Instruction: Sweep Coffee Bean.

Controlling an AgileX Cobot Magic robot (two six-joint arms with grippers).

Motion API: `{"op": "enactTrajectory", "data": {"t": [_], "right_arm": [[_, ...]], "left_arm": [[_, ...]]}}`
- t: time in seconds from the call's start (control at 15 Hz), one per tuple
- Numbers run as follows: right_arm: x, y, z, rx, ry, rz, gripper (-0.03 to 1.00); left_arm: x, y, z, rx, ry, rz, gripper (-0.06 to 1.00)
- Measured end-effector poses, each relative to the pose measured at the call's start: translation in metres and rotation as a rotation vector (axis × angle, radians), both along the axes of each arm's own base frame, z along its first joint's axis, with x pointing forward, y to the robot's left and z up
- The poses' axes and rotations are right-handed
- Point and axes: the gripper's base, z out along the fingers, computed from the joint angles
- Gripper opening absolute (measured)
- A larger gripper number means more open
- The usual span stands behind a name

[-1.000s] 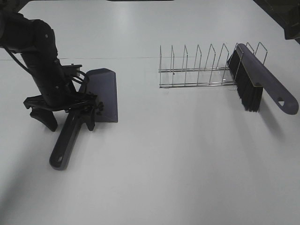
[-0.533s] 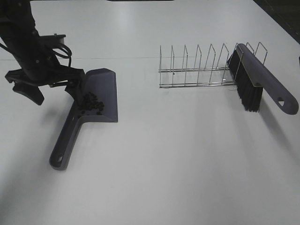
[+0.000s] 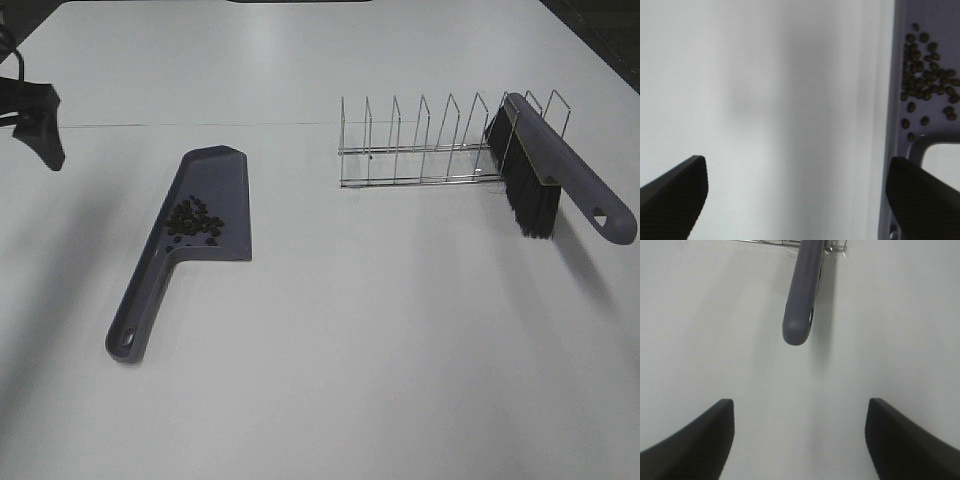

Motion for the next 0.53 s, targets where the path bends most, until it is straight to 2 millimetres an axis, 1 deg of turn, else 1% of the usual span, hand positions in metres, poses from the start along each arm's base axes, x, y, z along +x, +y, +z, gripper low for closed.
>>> {"op": "enactTrajectory", "data": {"t": [0.13, 0.2, 0.27, 0.4, 0.53], "right_arm": [[-0.014, 0.0, -0.009, 0.016, 0.004, -0.003, 0.64], [-0.024, 0.0, -0.016, 0.018, 0.02, -0.005, 0.64], [-0.03, -0.001, -0.018, 0.018, 0.039, -0.007, 0.64], [-0.041, -0.002, -0.019, 0.017, 0.069, -0.011, 0.64], [-0.048, -0.002, -0.018, 0.022, 0.062, -0.012, 0.64]], "left_arm": [[-0.002, 0.022, 0.0, 0.003, 0.024, 0.041, 0.88], [-0.007, 0.033, -0.001, 0.006, 0.069, 0.051, 0.88], [-0.011, 0.036, 0.001, 0.008, 0.082, 0.05, 0.88], [-0.022, 0.036, 0.014, 0.012, 0.053, 0.045, 0.88], [-0.035, 0.035, 0.024, 0.014, 0.028, 0.047, 0.88]]}}
